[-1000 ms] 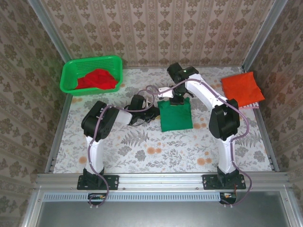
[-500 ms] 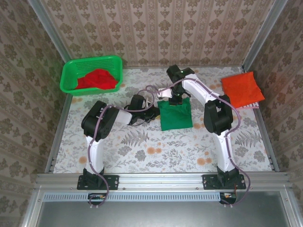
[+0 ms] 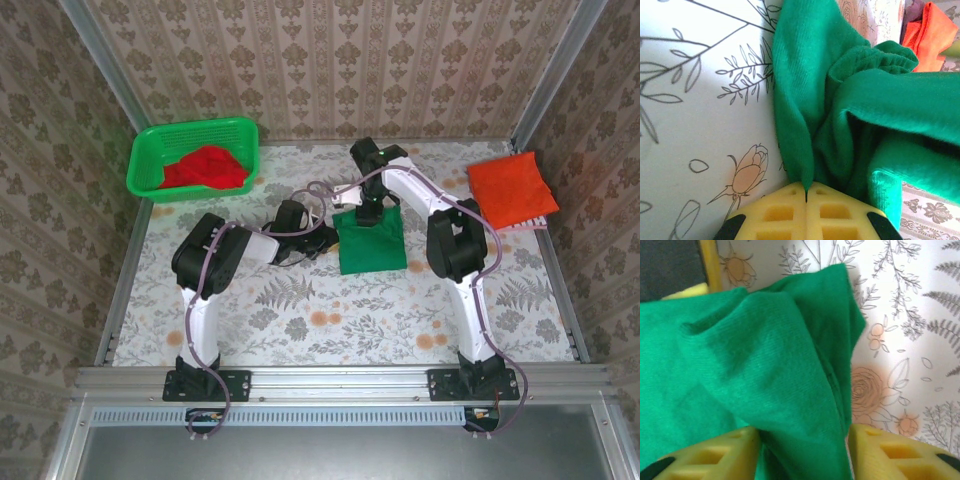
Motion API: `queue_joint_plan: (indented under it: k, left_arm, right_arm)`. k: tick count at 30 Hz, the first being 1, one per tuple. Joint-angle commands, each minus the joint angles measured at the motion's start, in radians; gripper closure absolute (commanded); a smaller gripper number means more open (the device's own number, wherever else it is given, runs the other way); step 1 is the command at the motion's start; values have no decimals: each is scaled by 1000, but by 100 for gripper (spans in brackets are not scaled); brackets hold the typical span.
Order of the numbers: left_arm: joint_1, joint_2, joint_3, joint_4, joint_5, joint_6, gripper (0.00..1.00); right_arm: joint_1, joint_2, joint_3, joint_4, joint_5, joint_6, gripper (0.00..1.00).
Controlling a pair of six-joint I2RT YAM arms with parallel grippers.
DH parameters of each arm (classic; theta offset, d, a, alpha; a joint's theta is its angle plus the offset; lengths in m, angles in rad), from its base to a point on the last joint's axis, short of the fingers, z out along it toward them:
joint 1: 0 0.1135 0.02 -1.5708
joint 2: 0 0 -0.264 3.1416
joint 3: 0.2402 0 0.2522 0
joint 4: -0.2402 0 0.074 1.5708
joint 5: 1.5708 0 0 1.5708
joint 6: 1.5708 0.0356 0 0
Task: Fold and stack the t-shirts
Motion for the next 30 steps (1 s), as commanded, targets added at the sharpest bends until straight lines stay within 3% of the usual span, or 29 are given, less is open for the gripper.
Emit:
queue_joint_plan:
  k: [1, 5, 10, 15, 19, 23, 25, 28, 30]
  left_arm:
    - [-19, 55, -80, -298, -47, 20, 100]
    - [-19, 26, -85, -313, -60, 28, 100]
    - [-19, -25, -94, -314, -78, 41, 98]
    - [-19, -107, -88, -362, -115, 78, 81]
    - [-17, -209, -88, -408, -153, 114, 75]
    - [-19, -312, -58, -531, -222, 177, 66]
    - [-22, -348, -46, -556, -255, 190, 60]
    - [-36, -382, -30, -553, -322, 223, 37]
    - [-53, -385, -3, -533, -359, 252, 28]
  right_arm:
    - [-8, -62, -22, 71, 16, 19, 29]
    - [-14, -169, -135, 188, -10, 66, 17]
    - [-20, -344, -388, 491, -14, 231, 8]
    - [-31, -479, -558, 711, 69, 571, 6]
    - [-48, -580, -666, 754, 121, 891, 3]
    - [-111, -631, -737, 704, 10, 1124, 2]
    - [-144, -630, -770, 697, -50, 1207, 3]
    - [-179, -599, -795, 673, -112, 1263, 4]
    - [-195, -566, -791, 651, -140, 1271, 4]
